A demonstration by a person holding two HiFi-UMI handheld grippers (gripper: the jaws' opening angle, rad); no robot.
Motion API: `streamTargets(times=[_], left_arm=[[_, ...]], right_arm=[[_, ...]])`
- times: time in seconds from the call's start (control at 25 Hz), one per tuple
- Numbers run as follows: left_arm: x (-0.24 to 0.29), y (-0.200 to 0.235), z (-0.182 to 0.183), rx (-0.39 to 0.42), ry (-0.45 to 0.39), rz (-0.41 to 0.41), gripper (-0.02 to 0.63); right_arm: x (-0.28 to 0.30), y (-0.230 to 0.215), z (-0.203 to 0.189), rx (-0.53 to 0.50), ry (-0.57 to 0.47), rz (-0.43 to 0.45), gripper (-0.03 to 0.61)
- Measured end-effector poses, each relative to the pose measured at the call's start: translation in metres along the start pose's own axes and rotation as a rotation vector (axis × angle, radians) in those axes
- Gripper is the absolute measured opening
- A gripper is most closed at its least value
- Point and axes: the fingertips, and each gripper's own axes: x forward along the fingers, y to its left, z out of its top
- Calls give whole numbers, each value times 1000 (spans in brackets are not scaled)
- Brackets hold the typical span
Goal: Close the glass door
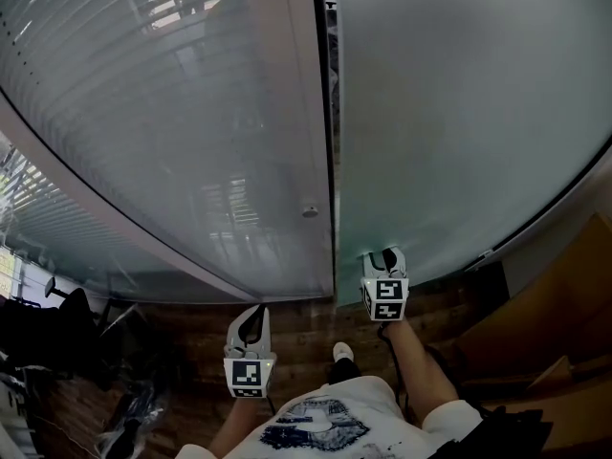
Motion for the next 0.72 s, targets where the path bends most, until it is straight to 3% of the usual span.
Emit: streamTargets(times=[0.72], left_arm=[[9, 10, -4, -13, 19, 48, 0]], right_arm=[[34, -5, 5, -7, 14, -24, 126]])
